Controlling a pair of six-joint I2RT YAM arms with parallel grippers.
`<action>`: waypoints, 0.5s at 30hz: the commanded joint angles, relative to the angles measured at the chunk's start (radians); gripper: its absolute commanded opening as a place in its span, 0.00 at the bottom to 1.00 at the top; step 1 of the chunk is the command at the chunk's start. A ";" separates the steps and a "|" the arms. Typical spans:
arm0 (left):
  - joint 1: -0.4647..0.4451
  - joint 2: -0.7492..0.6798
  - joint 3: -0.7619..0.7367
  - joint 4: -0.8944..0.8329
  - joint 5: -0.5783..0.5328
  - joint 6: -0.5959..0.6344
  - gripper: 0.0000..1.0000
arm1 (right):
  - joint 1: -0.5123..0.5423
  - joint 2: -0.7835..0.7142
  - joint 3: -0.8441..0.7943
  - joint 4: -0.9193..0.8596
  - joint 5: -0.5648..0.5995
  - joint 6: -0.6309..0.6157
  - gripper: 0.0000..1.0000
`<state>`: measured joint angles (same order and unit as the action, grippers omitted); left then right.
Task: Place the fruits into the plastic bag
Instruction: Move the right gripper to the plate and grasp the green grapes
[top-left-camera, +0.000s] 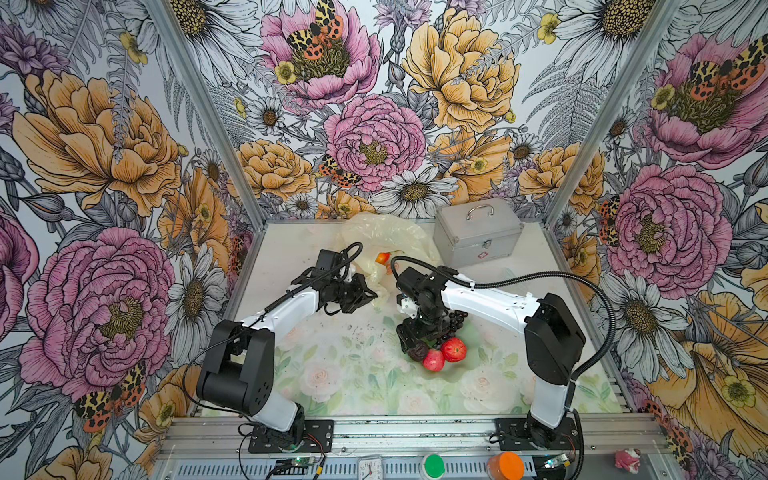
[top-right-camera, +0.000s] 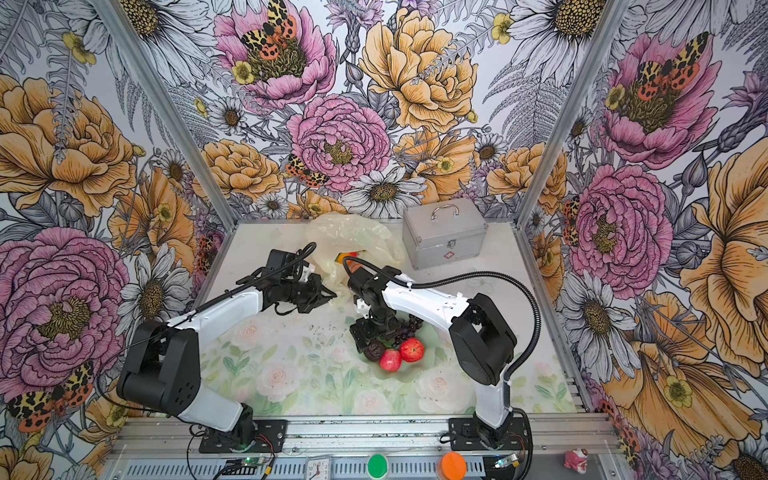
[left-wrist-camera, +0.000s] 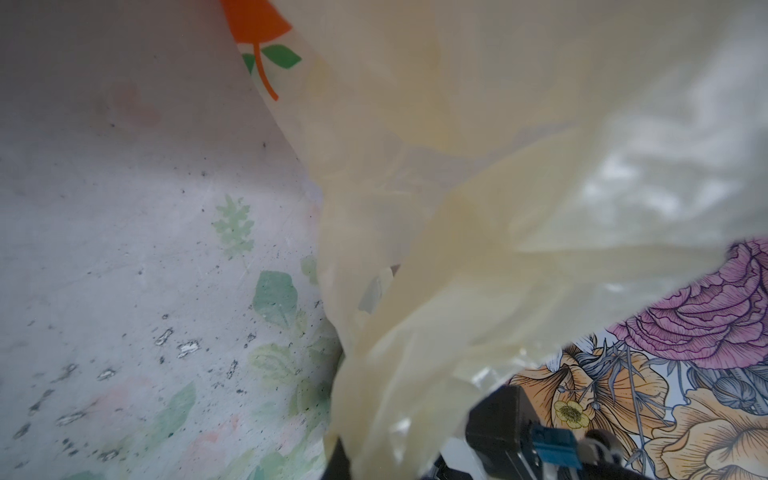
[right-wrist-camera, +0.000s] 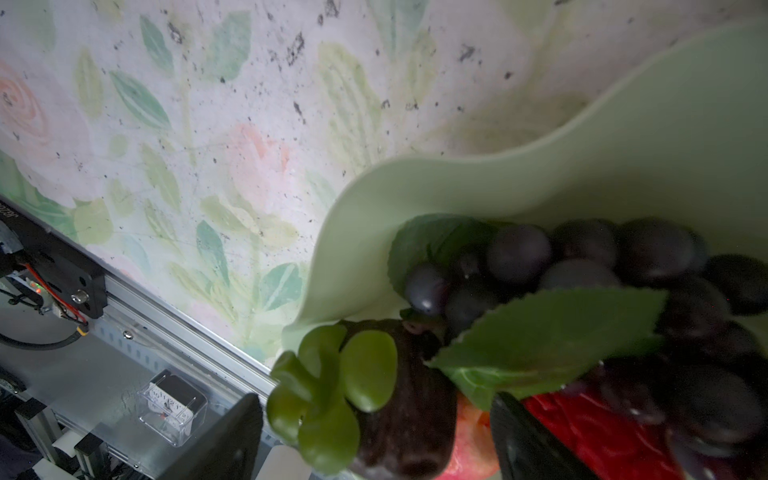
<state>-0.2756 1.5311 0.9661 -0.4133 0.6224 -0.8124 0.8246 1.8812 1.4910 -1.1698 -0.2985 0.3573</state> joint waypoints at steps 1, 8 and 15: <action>0.017 -0.026 -0.020 0.020 0.030 0.004 0.00 | 0.011 0.016 0.022 -0.002 0.014 -0.008 0.85; 0.025 -0.011 -0.014 0.019 0.039 0.013 0.00 | 0.021 0.027 0.007 -0.002 0.024 0.005 0.81; 0.029 0.004 0.005 0.019 0.050 0.019 0.00 | 0.021 0.025 0.028 -0.002 0.043 0.027 0.66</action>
<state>-0.2577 1.5314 0.9554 -0.4137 0.6483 -0.8116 0.8394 1.9003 1.4914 -1.1706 -0.2817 0.3721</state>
